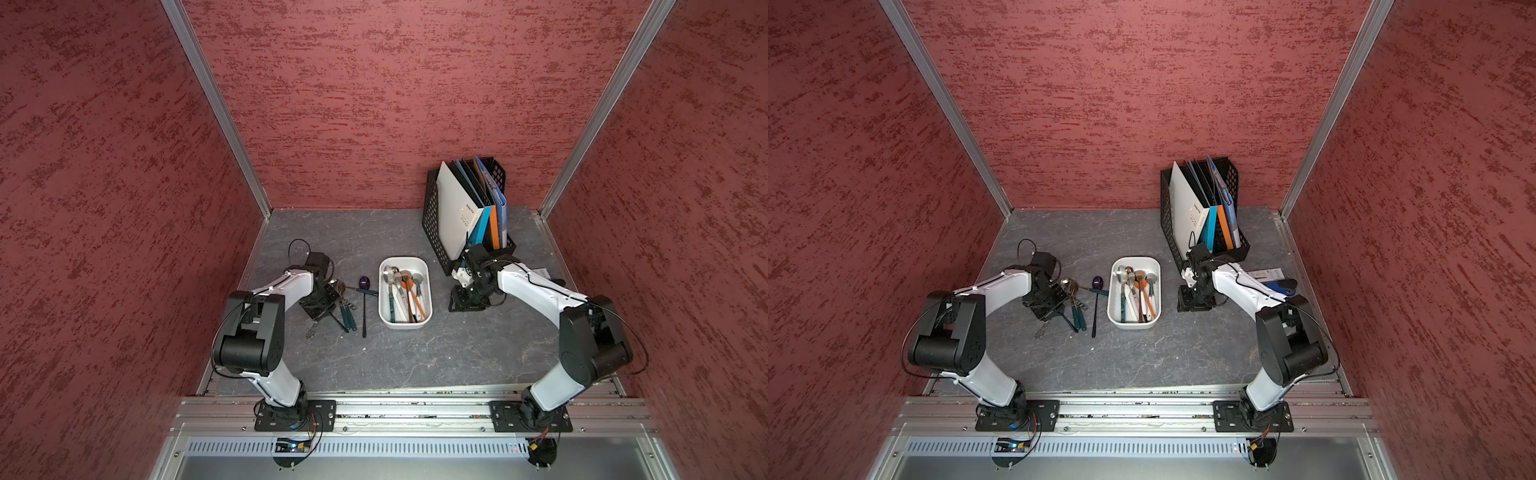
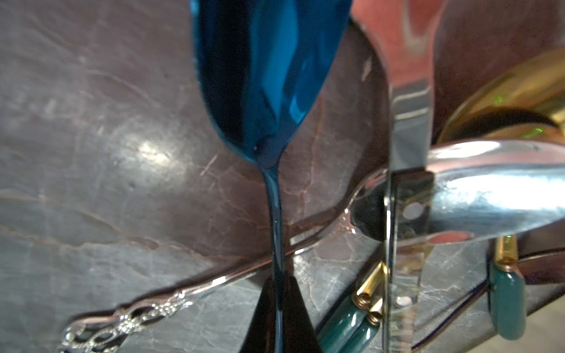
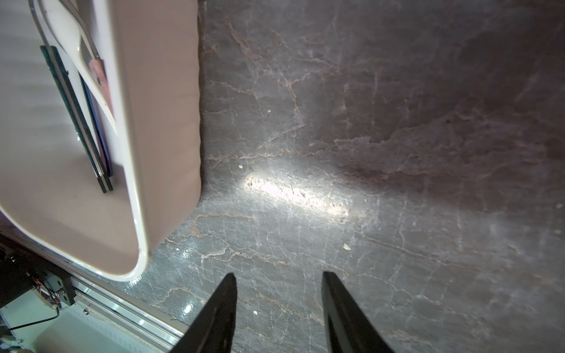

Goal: Put the spoon into the storage box
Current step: Pick up the spoon from the center of the board.

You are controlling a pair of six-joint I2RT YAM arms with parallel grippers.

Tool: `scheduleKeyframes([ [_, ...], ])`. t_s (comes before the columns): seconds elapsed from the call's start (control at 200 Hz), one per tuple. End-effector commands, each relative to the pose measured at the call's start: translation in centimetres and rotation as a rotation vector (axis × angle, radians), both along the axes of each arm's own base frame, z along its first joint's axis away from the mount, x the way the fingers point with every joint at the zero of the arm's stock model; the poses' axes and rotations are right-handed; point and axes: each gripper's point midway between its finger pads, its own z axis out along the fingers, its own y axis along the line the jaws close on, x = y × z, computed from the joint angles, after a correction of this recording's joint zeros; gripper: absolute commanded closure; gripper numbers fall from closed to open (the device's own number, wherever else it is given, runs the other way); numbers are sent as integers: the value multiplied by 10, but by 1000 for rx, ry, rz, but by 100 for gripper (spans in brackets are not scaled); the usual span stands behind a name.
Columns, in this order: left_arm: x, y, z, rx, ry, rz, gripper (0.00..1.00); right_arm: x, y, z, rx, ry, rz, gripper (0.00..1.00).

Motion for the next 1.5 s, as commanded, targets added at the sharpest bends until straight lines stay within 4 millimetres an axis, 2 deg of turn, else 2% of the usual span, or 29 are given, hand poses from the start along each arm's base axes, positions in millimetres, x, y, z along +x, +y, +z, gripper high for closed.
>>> scheduleKeyframes([
  [0.0, 3, 0, -5, 16, -17, -33, 96, 4, 1, 14, 1, -41, -6, 52],
  [0.145, 1, 1, 7, 24, -41, -57, 98, 2, 1, 16, 0, -44, -4, 52],
  [0.461, -12, 1, 50, 37, -129, -126, 99, 1, 1, 24, 3, -62, -11, 52],
  [0.561, -14, -4, 63, 27, -161, -166, 99, 0, 1, 26, 0, -67, -11, 52],
  [0.651, -10, -16, 76, -1, -207, -227, 100, -2, 0, 27, -4, -70, -12, 52],
  [0.832, 5, -60, 104, -56, -257, -403, 100, -1, -1, 33, -7, -79, -19, 52],
  [0.952, 17, -101, 121, -70, -280, -533, 99, 2, 0, 40, -4, -95, -29, 52],
  [1.092, 27, -151, 130, -122, -294, -642, 99, 2, 0, 44, 2, -103, -38, 52],
  [1.187, 31, -186, 124, -151, -292, -704, 99, 0, 0, 43, 1, -99, -48, 52],
  [1.308, 34, -221, 106, -170, -258, -769, 100, -3, 2, 41, 1, -90, -50, 52],
  [1.388, 36, -235, 94, -165, -228, -804, 100, -4, 2, 41, -3, -91, -48, 52],
  [1.493, 36, -243, 83, -172, -196, -822, 100, -5, 1, 39, -10, -86, -46, 52],
])
